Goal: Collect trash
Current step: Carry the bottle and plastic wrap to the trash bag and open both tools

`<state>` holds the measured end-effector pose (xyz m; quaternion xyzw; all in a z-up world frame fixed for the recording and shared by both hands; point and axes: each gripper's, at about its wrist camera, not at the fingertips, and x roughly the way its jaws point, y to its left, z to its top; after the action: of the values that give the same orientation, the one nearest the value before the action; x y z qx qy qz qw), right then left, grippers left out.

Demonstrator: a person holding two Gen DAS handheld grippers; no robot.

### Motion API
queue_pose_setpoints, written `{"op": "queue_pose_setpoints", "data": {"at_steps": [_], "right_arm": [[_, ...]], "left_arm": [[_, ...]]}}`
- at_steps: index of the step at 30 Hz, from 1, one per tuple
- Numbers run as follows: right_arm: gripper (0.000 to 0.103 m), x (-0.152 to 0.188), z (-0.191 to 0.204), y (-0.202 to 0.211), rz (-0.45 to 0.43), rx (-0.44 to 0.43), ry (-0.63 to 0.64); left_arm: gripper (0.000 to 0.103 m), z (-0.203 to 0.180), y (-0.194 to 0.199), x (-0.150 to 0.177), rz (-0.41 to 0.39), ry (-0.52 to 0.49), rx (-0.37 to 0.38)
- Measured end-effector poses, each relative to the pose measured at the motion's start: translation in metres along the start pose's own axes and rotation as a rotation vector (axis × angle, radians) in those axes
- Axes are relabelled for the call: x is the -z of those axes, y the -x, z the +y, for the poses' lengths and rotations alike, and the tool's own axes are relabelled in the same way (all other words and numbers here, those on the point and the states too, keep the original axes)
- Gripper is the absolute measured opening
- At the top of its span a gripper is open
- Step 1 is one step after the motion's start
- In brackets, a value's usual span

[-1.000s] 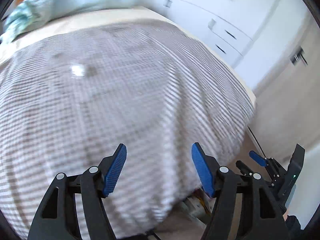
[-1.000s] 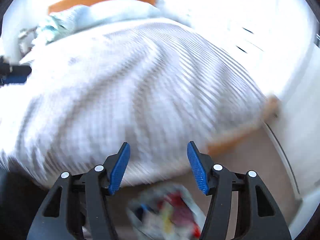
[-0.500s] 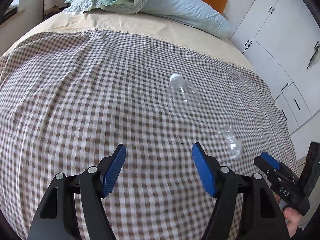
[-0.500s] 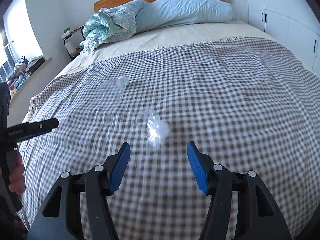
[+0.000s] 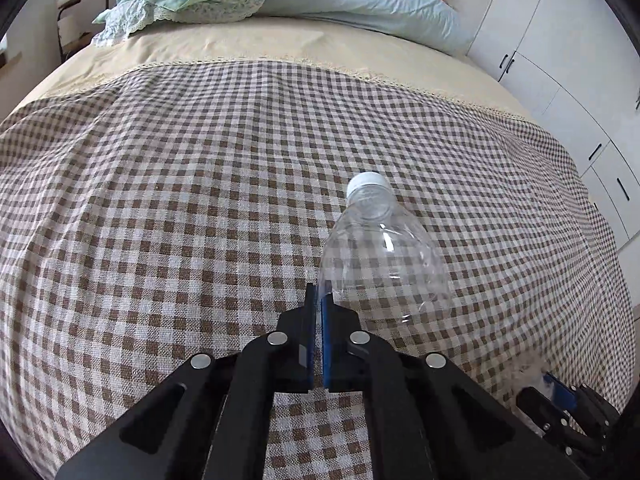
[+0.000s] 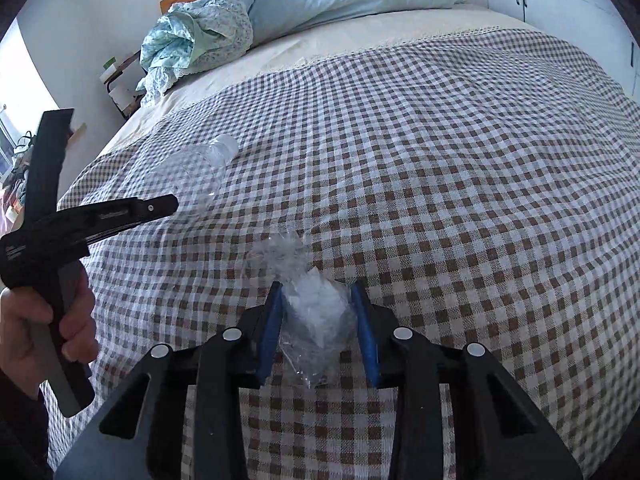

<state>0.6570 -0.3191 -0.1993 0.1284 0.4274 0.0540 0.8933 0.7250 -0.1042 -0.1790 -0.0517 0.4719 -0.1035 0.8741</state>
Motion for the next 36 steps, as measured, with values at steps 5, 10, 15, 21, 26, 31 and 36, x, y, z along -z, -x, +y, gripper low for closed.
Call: {"op": "queue_pose_setpoints", "data": {"at_steps": [5, 10, 15, 21, 26, 31, 36], "right_arm": [[0.033, 0.016, -0.003, 0.054, -0.074, 0.011, 0.031], [0.033, 0.056, -0.025, 0.128, -0.087, 0.026, 0.014], [0.033, 0.113, -0.067, 0.22, -0.086, 0.123, 0.006], [0.034, 0.207, -0.149, 0.317, -0.065, 0.268, -0.119], [0.034, 0.285, -0.192, 0.367, -0.01, 0.348, -0.201], [0.034, 0.37, -0.211, 0.36, 0.126, 0.338, -0.233], [0.034, 0.464, -0.223, 0.313, 0.299, 0.283, -0.3]], "left_arm": [[0.0, -0.005, 0.049, 0.012, -0.027, 0.03, 0.045], [0.0, -0.034, 0.128, 0.055, -0.027, -0.052, 0.075], [0.0, -0.092, 0.215, 0.131, -0.047, -0.205, 0.124], [0.0, -0.168, 0.275, 0.224, -0.003, -0.363, 0.271], [0.0, -0.223, 0.295, 0.279, 0.028, -0.463, 0.322], [0.0, -0.272, 0.29, 0.334, 0.109, -0.535, 0.332], [0.0, -0.307, 0.273, 0.384, 0.198, -0.613, 0.33]]}}
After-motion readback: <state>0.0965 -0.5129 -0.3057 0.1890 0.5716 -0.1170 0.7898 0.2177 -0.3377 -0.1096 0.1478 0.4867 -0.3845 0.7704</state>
